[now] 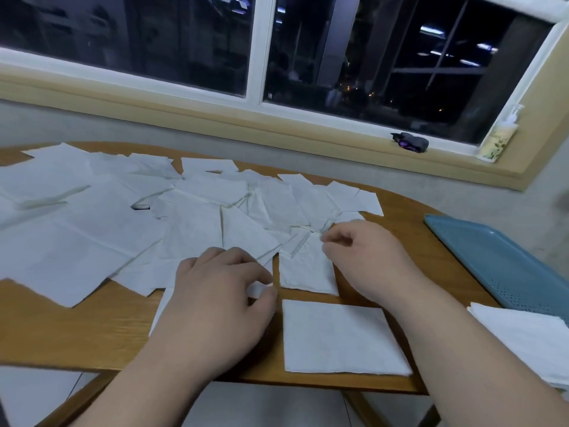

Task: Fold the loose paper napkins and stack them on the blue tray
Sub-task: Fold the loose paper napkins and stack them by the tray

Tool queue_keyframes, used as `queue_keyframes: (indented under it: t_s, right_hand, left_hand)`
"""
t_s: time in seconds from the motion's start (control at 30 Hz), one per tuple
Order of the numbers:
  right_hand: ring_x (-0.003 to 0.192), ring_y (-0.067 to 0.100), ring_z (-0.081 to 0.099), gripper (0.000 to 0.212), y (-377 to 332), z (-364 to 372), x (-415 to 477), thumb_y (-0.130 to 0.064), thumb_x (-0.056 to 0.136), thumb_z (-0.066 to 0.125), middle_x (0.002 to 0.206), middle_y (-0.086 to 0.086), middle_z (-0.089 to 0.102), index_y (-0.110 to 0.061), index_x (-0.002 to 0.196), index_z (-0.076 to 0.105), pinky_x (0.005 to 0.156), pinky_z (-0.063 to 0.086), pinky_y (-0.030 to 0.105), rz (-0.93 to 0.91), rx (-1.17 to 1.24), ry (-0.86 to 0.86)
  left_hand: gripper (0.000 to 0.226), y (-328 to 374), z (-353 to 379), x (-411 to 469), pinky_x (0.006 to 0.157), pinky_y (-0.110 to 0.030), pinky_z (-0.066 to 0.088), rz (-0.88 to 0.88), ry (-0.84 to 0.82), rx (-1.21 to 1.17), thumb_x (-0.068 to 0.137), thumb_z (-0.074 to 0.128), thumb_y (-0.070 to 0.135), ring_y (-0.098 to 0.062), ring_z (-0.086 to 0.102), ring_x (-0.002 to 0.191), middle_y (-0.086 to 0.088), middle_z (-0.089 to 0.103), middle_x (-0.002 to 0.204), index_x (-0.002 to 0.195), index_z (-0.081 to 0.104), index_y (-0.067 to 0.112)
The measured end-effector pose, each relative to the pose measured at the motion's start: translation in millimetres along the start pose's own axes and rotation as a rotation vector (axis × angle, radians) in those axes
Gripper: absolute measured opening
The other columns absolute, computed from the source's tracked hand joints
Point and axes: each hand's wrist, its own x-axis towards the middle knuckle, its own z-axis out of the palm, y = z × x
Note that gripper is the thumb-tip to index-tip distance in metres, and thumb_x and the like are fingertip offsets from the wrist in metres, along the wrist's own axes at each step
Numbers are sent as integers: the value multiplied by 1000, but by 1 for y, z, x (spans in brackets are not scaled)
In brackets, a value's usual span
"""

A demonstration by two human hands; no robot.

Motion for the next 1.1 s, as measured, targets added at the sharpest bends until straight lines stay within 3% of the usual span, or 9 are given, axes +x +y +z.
queue_keyframes:
  t_s: [0.2, 0.27, 0.33, 0.43, 0.57, 0.8, 0.93, 1.03, 1.1]
  right_hand:
    - [90, 20, 65, 23, -9, 26, 80, -22, 92, 54, 105, 2, 72, -14, 98, 75, 77, 58, 37, 111, -115, -46]
    - [84, 27, 67, 26, -8, 34, 102, -23, 89, 56, 95, 11, 72, -3, 91, 72, 71, 56, 37, 160, -133, -57]
    - [62, 26, 56, 24, -8, 41, 115, -24, 85, 56, 68, 9, 57, -5, 71, 58, 54, 41, 30, 202, -165, -73]
    - [56, 22, 43, 24, -6, 49, 128, -22, 83, 56, 62, 2, 42, -14, 65, 42, 50, 30, 27, 253, -192, -89]
    - [57, 23, 50, 18, -4, 60, 138, -17, 80, 60, 64, 4, 52, -13, 67, 48, 50, 35, 24, 302, -220, -52]
    - [59, 21, 51, 19, -5, 66, 142, -10, 80, 60, 68, 4, 51, -13, 66, 48, 49, 34, 24, 310, -222, 47]
    - [58, 22, 49, 20, -13, 54, 135, -11, 81, 57, 67, 5, 54, -12, 63, 47, 52, 35, 26, 255, -67, 133]
    - [74, 17, 60, 6, -21, 35, 121, -15, 86, 59, 84, -3, 66, -16, 81, 63, 61, 49, 30, 161, 95, 239]
    - [82, 17, 65, 9, -26, 23, 108, -16, 86, 60, 87, -5, 68, -24, 86, 64, 71, 57, 38, 100, 189, 301]
  left_hand:
    - [29, -8, -9, 2, 91, -23, 20, -46, 15, -37, 88, 41, 52, 5, 37, 105, 29, 53, 102, 98, 67, 43]
    - [23, -10, -11, 3, 91, -22, 19, -53, 22, -51, 90, 46, 49, 5, 37, 106, 28, 53, 104, 99, 67, 43]
    - [22, -12, -12, 3, 91, -22, 18, -52, 34, -61, 91, 47, 49, 5, 37, 106, 28, 53, 104, 99, 66, 44]
    - [20, -15, -14, 4, 93, -22, 18, -56, 42, -98, 90, 48, 50, 6, 36, 106, 28, 52, 103, 98, 66, 44]
    - [19, -18, -13, 6, 92, -21, 17, -55, 61, -127, 90, 49, 48, 6, 36, 105, 28, 53, 103, 97, 67, 44]
    - [20, -21, -13, 6, 91, -20, 16, -78, 55, -148, 90, 48, 48, 8, 34, 105, 27, 53, 103, 96, 66, 43]
    - [20, -21, -15, 5, 96, -22, 19, -77, 44, -154, 90, 47, 48, 7, 35, 105, 28, 53, 102, 95, 66, 44]
    - [19, -20, -18, 4, 93, -21, 19, -79, 49, -162, 90, 47, 48, 8, 35, 104, 28, 53, 101, 92, 65, 44]
    - [19, -19, -19, 4, 92, -20, 18, -81, 56, -166, 91, 47, 48, 9, 34, 104, 28, 52, 102, 94, 66, 44]
